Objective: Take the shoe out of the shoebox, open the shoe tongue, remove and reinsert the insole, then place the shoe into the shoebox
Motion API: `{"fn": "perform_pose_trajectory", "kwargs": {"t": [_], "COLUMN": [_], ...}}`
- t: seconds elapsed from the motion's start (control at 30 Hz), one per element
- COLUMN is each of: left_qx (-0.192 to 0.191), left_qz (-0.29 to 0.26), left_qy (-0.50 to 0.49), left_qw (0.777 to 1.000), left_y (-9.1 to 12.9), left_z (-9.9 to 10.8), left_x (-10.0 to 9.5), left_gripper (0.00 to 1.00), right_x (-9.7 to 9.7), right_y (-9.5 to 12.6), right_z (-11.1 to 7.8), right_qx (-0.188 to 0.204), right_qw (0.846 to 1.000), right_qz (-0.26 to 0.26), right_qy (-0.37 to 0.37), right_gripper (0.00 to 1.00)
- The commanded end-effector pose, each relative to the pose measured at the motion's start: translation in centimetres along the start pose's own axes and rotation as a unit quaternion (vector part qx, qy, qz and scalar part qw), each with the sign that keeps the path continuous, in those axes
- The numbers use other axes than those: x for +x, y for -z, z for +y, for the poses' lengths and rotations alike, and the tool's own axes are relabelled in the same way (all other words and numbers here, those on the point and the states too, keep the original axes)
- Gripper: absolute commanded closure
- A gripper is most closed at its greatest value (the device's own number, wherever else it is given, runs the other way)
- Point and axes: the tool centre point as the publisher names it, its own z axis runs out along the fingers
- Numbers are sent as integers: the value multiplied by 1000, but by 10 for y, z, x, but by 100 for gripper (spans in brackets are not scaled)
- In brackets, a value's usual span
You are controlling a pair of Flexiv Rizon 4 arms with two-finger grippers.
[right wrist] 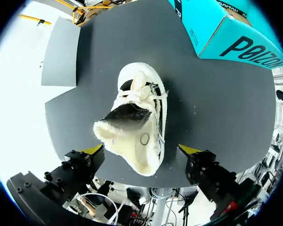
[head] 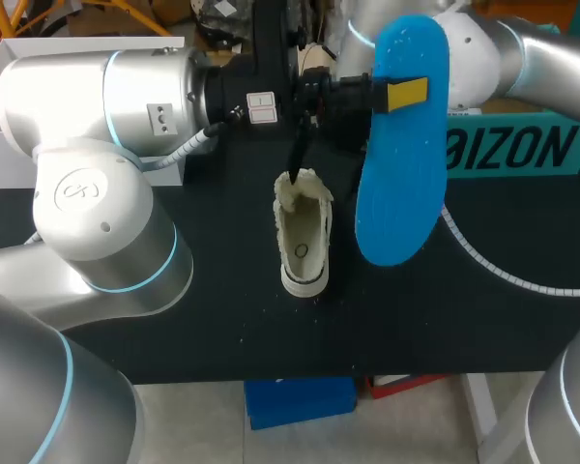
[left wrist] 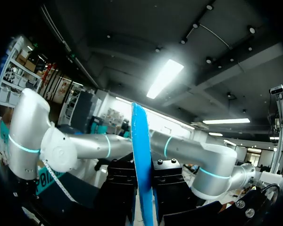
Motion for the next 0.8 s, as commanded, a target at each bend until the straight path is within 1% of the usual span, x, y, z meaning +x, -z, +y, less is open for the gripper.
{"fn": "perform_pose_trajectory", "kwargs": {"t": [0.03,0.37,0.43,0.47,0.5,0.57,0.6,0.63,0.7,0.8], "left_qx": [-1,-1,-1,-1,-1,-1,-1,-1,-1,-1], "left_qz": [-2,-2,-2,-2,-2,-2,-2,-2,-2,-2], "left_qy": [0,0,0,0,0,0,0,0,0,0], "left_qw": [1000,1000,1000,1000,1000,1000,1000,1000,1000,1000], "left_y": [-1,-1,-1,-1,-1,-1,-1,-1,-1,-1], "left_z": [0,0,0,0,0,0,0,0,0,0], "left_x": [1,1,1,1,1,1,1,1,1,1], "left_gripper": [100,100,100,100,100,100,100,100,100,100], "right_x": [-19,-19,-23,-26,-28,-30,-31,-33,-35,-38], "right_y": [12,12,17,21,24,30,33,35,36,39], "right_z": [-8,-8,-11,-12,-13,-14,-15,-15,-14,-15], "right_qx": [-4,-4,-12,-3,1,-25,-29,-29,-25,-30], "right_qw": [987,987,983,972,964,958,953,947,941,926], "right_qz": [162,162,182,234,264,282,298,316,337,376], "right_qy": [22,22,28,28,27,38,39,36,30,29], "right_gripper": [0,0,0,0,0,0,0,0,0,0]}}
